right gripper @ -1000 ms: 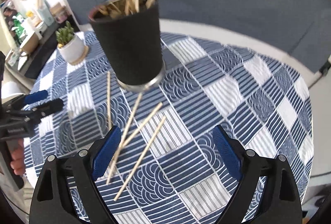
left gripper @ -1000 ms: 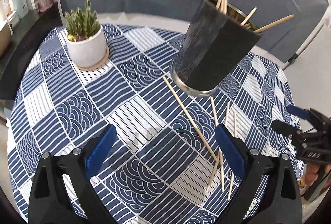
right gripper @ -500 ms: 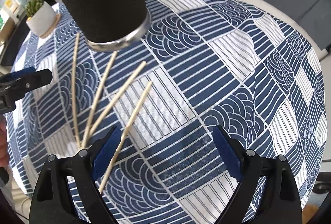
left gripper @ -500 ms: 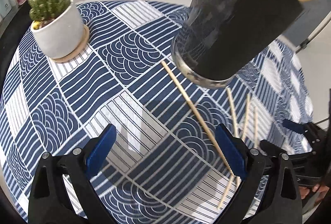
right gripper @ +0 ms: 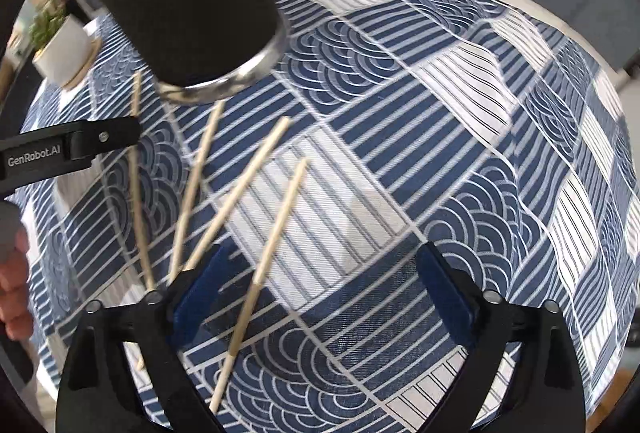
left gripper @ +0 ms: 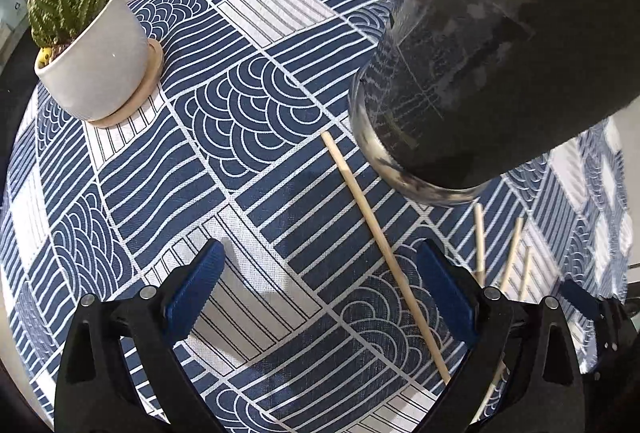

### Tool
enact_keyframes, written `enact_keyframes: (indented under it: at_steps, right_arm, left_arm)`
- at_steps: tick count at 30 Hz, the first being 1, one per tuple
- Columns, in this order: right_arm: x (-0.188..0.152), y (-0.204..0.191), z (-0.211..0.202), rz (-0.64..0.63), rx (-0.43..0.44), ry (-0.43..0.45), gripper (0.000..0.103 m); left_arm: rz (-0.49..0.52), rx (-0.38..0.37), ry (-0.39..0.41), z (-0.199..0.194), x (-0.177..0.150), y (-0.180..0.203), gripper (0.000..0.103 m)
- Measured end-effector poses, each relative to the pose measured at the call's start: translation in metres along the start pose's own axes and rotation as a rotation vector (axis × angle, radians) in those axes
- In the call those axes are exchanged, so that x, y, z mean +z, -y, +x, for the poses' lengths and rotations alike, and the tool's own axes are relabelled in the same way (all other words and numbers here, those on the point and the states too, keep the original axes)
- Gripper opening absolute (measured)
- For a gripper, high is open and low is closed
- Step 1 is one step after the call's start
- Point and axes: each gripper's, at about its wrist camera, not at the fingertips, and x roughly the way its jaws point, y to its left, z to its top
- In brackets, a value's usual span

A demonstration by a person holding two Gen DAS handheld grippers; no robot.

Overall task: Organize utensils
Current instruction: 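Lower both open tools toward the remaining sticks beside the cup, then close the left tool on a stick while the right tool grasps another stick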

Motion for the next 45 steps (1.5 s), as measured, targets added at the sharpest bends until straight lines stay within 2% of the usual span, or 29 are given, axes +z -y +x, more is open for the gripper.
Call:
enact_keyframes:
  at_steps: [5, 16, 19, 26, 27, 28, 29, 30, 32, 35, 38, 40, 41, 43, 45]
  right_arm:
    - [-0.006, 0.003, -0.001, 0.011, 0.001, 0.027, 0.096]
    - [0.0, 0.004, 0.002, 0.022, -0.004, 0.018, 0.097]
    - [0.001, 0.005, 0.002, 0.041, -0.009, 0.01, 0.097]
    - [-0.009, 0.006, -0.002, 0.102, -0.036, 0.053, 0.096]
    - [-0.012, 0.006, -0.002, 0.112, -0.039, 0.056, 0.095]
    - [-0.014, 0.007, -0.004, 0.115, -0.041, 0.06, 0.089]
    - [-0.016, 0.007, -0.006, 0.113, -0.041, 0.068, 0.077]
    - [-0.018, 0.008, -0.01, 0.112, -0.042, 0.079, 0.068]
    - [-0.023, 0.008, -0.017, 0.098, -0.04, 0.105, 0.03]
    - [-0.028, 0.005, -0.021, 0.051, -0.053, 0.123, 0.009]
    - [-0.034, 0.01, -0.023, 0.04, -0.068, 0.121, 0.005]
    - [-0.038, 0.015, -0.025, 0.041, -0.074, 0.117, 0.004]
    - [-0.04, 0.018, -0.025, 0.038, -0.08, 0.116, 0.005]
    - [-0.041, 0.023, -0.024, 0.038, -0.101, 0.119, 0.005]
    - [-0.046, 0.026, -0.026, 0.033, -0.124, 0.121, 0.005]
  left_arm:
    - [0.042, 0.075, 0.003, 0.006, -0.001, 0.011, 0.098]
    - [-0.006, 0.082, -0.029, 0.015, 0.007, 0.007, 0.099]
    - [-0.055, 0.098, -0.048, 0.015, 0.01, 0.008, 0.099]
    - [-0.111, 0.12, -0.038, 0.015, 0.003, 0.007, 0.099]
    - [-0.113, 0.12, -0.038, 0.015, 0.003, 0.007, 0.099]
    - [-0.118, 0.118, -0.041, 0.014, 0.003, 0.007, 0.098]
    - [-0.116, 0.119, -0.04, 0.013, 0.001, 0.008, 0.097]
    - [-0.112, 0.12, -0.034, 0.01, -0.005, 0.011, 0.094]
    - [-0.101, 0.119, -0.021, 0.006, -0.011, 0.012, 0.089]
    - [-0.08, 0.118, 0.009, -0.002, -0.027, 0.014, 0.077]
    - [-0.07, 0.114, 0.02, -0.009, -0.042, 0.015, 0.064]
    - [-0.061, 0.112, 0.022, -0.013, -0.05, 0.015, 0.048]
    - [-0.059, 0.112, 0.02, -0.016, -0.054, 0.015, 0.043]
    - [-0.051, 0.112, 0.011, -0.022, -0.063, 0.015, 0.022]
    - [-0.027, 0.121, 0.006, -0.027, -0.073, 0.02, 0.013]
